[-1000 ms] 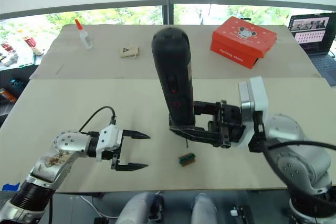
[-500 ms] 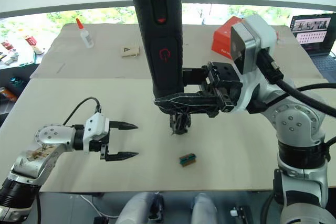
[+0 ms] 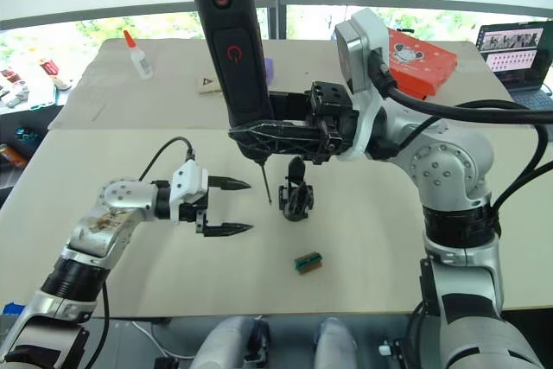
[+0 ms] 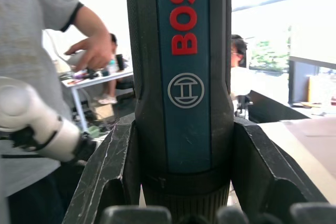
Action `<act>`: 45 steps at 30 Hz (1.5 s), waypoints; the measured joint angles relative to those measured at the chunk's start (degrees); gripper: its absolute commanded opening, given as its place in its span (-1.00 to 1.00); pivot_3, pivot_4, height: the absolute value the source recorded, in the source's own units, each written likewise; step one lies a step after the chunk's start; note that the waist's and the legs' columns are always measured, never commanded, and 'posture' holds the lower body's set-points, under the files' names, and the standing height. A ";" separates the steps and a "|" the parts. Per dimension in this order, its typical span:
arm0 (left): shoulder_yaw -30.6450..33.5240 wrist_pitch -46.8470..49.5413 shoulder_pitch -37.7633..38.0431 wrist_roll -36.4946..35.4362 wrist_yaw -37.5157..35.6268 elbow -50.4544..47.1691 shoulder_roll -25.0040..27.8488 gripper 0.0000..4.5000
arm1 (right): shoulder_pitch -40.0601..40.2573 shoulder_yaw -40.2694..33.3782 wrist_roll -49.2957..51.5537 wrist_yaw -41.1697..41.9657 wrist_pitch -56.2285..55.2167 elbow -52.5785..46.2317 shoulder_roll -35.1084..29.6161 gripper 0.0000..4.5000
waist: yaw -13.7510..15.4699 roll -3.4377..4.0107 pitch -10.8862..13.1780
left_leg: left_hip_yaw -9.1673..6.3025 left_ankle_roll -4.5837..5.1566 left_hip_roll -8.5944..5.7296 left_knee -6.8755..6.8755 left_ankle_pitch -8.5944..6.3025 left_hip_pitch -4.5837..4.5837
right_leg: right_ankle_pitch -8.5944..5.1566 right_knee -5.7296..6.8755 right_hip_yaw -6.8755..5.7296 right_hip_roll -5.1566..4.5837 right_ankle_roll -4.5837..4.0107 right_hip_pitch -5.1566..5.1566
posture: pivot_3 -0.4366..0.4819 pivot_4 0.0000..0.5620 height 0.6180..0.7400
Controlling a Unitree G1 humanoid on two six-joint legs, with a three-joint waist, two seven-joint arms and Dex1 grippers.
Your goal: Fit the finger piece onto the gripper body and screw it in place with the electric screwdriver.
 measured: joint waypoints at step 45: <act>-3.64 -8.62 -8.29 7.90 -0.62 16.78 -11.55 1.00 | 0.83 1.25 -18.20 12.30 -6.00 8.36 1.09 -0.14 | -0.04 -0.01 0.01 | -0.02 0.01 -0.03 0.02 0.01 -0.02 | 0.00 0.00 -0.02 -0.02 0.01 0.00 | -0.05 -0.47 1.00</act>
